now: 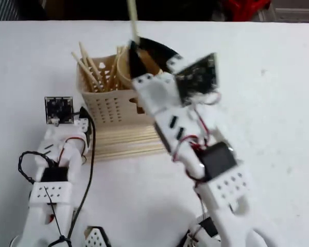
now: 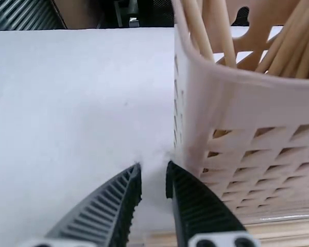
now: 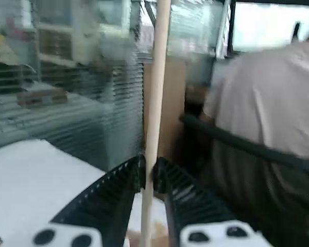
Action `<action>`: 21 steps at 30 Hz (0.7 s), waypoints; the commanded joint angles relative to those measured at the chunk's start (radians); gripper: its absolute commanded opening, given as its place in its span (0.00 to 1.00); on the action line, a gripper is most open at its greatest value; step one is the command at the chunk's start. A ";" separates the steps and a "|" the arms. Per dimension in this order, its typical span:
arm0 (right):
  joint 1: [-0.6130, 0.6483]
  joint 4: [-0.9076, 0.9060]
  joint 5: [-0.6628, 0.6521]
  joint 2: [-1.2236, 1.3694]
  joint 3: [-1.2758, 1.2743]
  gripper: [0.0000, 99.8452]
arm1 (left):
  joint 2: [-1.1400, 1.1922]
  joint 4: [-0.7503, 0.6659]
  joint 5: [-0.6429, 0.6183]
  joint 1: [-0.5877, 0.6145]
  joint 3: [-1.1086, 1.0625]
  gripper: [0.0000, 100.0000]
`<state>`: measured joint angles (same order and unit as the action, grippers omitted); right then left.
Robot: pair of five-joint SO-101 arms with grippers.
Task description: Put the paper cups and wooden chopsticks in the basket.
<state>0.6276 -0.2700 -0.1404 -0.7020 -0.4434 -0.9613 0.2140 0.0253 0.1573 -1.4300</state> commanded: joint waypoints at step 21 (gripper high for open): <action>0.104 0.263 0.021 0.427 0.193 0.02 | -0.019 -0.026 0.014 -0.013 0.005 0.10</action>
<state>0.7211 -0.0230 -0.1281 -0.2816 -0.3161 -0.9613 0.2140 0.0253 0.1573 -1.4300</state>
